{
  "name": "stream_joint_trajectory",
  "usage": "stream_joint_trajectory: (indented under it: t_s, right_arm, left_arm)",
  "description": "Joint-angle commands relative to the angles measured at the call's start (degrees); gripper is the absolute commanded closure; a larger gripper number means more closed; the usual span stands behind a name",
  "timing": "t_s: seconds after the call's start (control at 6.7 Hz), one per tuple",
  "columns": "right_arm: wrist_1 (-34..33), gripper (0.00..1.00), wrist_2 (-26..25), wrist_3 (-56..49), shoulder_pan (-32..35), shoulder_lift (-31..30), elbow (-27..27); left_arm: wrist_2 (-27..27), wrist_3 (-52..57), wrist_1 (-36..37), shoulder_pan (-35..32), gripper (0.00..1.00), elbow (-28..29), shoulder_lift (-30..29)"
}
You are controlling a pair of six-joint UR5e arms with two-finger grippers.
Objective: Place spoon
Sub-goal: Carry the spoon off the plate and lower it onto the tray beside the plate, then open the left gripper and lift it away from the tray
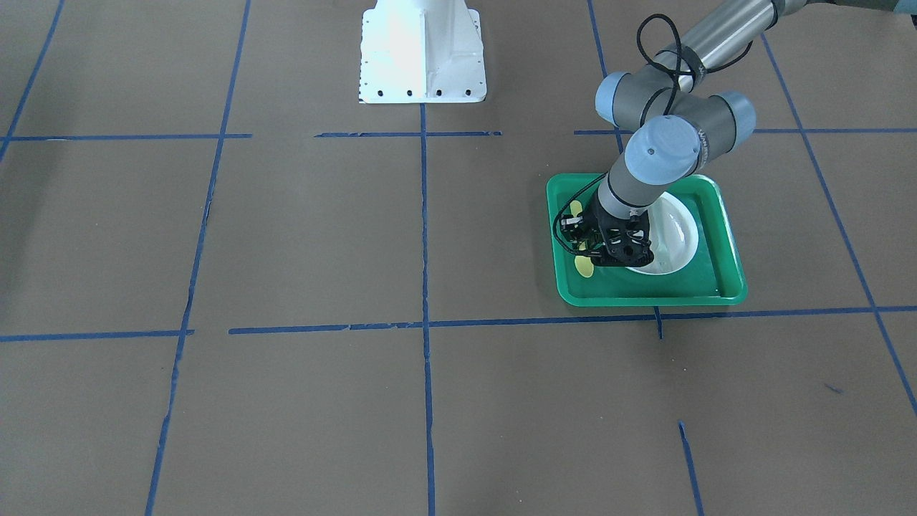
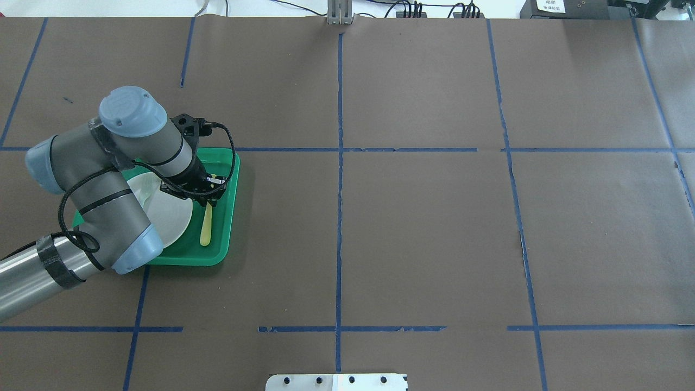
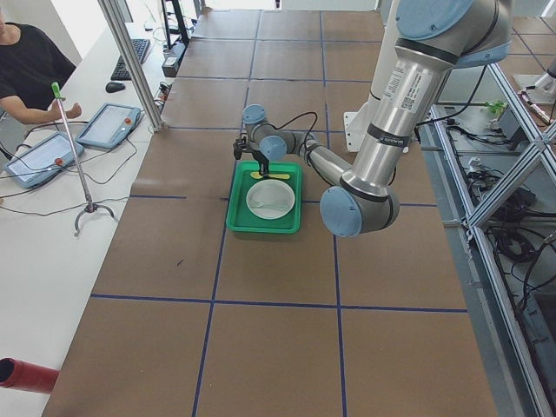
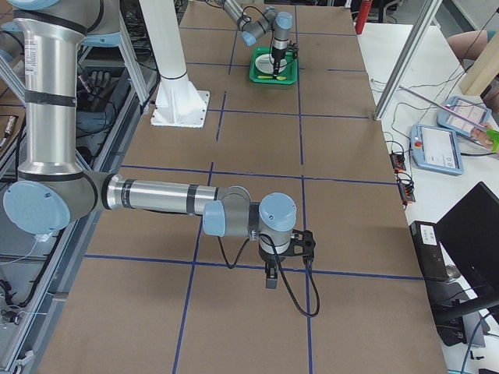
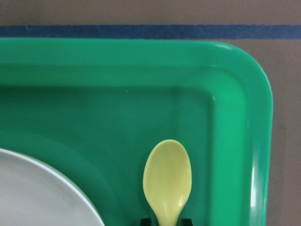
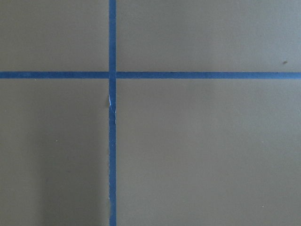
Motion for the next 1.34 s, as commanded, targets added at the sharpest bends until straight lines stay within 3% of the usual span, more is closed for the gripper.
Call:
stream_joint_trajectory:
  t_s: [0.0,0.15,0.3,0.9,1.19]
  right_arm:
    - [0.0,0.0,-0.1,0.0,0.0,0.0,0.0]
    - [0.0,0.0,0.0,0.0,0.0,0.0,0.0]
    - [0.0,0.0,0.0,0.0,0.0,0.0,0.0]
    - [0.0,0.0,0.0,0.0,0.0,0.0,0.0]
    - [0.0,0.0,0.0,0.0,0.0,0.0,0.0]
  left_arm:
    - [-0.3,0.0,-1.5,-1.3,0.11,-0.9,0.3]
    - [-2.9,0.4,-1.4,-7.0,0.11,-2.5,0.3]
    - [-5.6,7.4,-0.7,-14.2,0.04,-2.7,1.0]
    - [-10.2,35.3,2.1,-32.8,0.02,-3.2,13.4]
    - [-12.0,51.6,2.0,-43.4,0.02,-0.3,18.9]
